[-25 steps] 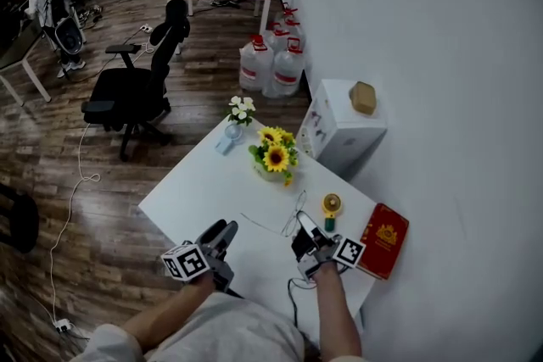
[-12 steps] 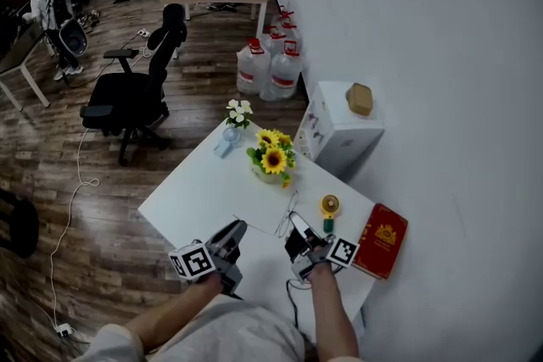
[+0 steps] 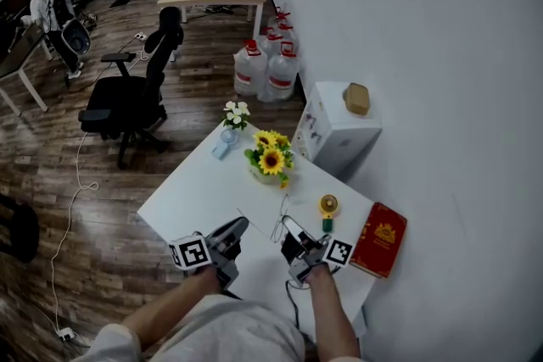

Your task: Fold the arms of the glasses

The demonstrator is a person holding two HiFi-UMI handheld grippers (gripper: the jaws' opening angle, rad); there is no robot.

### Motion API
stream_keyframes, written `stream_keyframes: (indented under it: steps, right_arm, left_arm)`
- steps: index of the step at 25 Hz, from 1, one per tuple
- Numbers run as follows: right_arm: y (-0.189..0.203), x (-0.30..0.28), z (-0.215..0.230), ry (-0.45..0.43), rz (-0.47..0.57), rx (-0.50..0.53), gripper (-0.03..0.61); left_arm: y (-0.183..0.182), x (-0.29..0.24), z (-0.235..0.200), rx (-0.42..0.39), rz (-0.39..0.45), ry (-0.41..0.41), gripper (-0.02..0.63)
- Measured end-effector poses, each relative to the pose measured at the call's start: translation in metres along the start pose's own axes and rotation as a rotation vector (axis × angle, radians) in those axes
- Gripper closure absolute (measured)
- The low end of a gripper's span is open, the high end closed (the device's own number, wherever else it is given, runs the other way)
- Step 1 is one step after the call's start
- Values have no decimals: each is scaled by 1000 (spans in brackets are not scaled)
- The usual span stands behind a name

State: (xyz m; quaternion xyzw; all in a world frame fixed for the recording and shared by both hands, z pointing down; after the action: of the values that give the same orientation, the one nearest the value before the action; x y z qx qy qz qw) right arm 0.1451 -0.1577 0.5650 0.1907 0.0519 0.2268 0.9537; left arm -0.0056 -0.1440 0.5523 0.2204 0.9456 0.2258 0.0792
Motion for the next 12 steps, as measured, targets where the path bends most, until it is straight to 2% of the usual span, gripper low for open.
stream_keyframes:
  steps: [6,12]
  right_arm:
    - [10,-9,-7,6,-53,34,571]
    - [26,-18,-10,0,-96,42,571]
  left_arm:
    - [-6,-9,4,-28,-101,13,578]
    - [12,-25,7,-84,-269,-6,588]
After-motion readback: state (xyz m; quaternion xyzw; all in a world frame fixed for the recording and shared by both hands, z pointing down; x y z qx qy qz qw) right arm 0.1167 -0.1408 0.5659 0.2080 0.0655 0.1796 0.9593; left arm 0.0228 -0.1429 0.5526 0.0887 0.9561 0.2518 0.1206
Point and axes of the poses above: the fingertips, and each gripper's own axes: x backward along the fingers, z to its right, y out of its underside, the point moved 2 cm from there along x, backward along the fingers, and after that the axes turned 15 degrees about -z, right-handed, at the moved point
